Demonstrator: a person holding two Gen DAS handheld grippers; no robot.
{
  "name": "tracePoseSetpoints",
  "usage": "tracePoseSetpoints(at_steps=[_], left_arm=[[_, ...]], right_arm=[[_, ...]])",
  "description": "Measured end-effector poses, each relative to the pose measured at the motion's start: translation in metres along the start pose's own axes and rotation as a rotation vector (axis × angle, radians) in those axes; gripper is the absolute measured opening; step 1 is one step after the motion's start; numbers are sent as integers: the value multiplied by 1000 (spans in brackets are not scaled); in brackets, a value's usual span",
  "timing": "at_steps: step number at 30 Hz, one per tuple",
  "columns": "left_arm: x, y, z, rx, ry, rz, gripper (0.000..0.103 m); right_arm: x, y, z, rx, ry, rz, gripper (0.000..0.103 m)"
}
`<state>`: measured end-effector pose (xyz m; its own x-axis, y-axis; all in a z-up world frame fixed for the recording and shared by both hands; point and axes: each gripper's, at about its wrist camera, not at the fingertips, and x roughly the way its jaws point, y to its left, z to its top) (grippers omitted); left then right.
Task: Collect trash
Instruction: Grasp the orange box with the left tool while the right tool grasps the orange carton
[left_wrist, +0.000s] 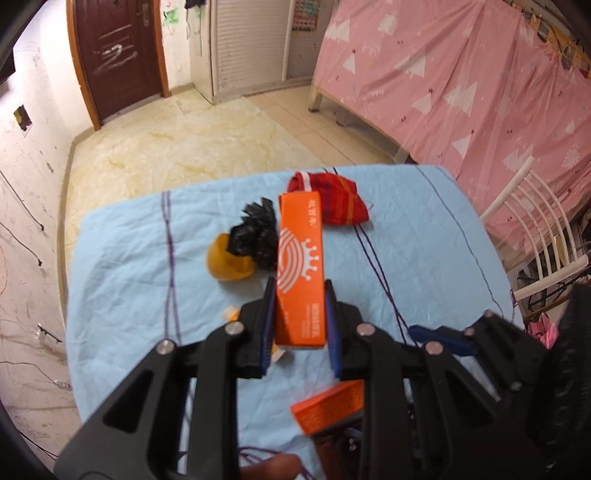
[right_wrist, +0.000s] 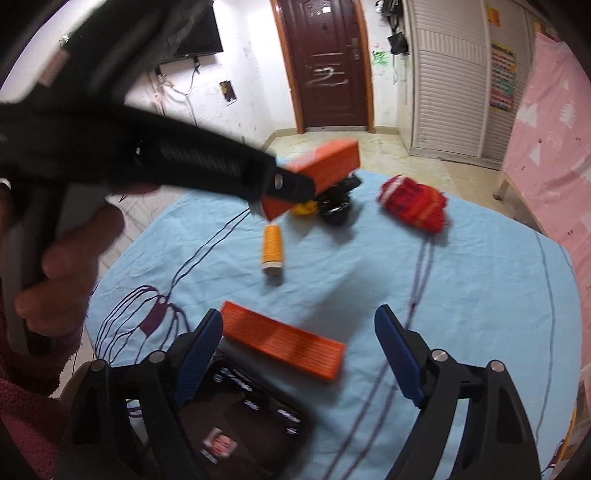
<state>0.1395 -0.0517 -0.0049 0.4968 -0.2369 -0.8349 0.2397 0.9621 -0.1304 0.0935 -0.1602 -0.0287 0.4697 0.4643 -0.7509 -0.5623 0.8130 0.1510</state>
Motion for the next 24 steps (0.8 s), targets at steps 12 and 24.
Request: tracePoseSetpoints(at_steps=[12,24], left_arm=[[-31,23,-18,-25,-51,13,22],[-41,42,-29,-69,-68,1,22]], right_arm=[[29,27,-2,-36,74,-32,89],[54,13,5,-15,119,-86,90]])
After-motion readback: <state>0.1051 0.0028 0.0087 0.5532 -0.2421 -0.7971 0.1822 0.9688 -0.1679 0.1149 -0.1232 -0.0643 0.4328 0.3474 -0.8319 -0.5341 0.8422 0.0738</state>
